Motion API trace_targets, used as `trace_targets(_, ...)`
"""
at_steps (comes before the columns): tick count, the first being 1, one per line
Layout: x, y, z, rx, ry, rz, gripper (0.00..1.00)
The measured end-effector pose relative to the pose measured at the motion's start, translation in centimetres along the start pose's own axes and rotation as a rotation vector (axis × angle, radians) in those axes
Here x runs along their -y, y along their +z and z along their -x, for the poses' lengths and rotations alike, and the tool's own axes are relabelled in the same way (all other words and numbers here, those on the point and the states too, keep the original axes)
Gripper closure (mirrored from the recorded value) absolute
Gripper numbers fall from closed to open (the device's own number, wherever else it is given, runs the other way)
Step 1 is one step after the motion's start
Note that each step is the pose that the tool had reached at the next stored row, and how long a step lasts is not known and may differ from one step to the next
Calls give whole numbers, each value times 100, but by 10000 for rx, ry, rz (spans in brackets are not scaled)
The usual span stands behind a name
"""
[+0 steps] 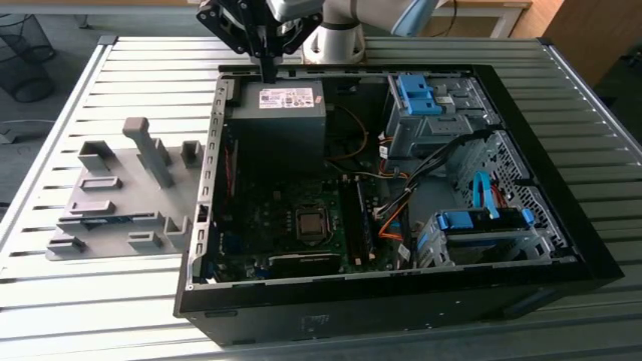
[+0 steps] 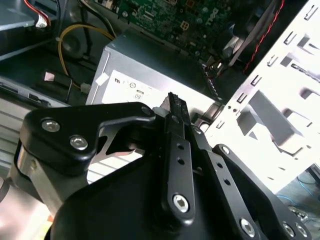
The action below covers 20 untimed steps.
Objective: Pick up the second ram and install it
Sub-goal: 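Reach for the second ram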
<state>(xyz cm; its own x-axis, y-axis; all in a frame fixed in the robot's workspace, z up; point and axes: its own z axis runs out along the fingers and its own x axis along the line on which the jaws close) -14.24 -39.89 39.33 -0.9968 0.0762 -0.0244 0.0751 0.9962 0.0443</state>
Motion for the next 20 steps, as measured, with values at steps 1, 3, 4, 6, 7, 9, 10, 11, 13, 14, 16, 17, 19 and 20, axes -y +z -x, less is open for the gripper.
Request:
trace_targets(1, 0, 0, -6, 0, 0, 0, 90)
trace_targets(3, 1, 0, -18, 1, 0, 0, 90)
trace_targets(4, 2, 0, -23, 0, 0, 0, 90)
trace_targets(6, 2, 0, -32, 1, -1, 1, 90)
trace_targets(7, 3, -1, -37, 1, 0, 1, 90)
trace_targets(9, 3, -1, -45, 0, 0, 1, 90)
trace_targets(10, 4, -1, -50, 1, 0, 0, 90)
trace_targets(11, 4, -1, -54, 0, 0, 1, 90)
trace_targets(13, 5, -1, -61, 1, 0, 1, 90)
trace_targets(14, 5, -1, -64, 1, 0, 1, 90)
trace_targets(16, 5, -2, -67, 0, -2, 1, 90)
trace_targets(17, 5, -2, -71, 0, 0, 1, 90)
trace_targets(19, 6, -2, -78, 1, -1, 1, 90)
trace_targets(20, 6, -2, -78, 0, 0, 1, 90)
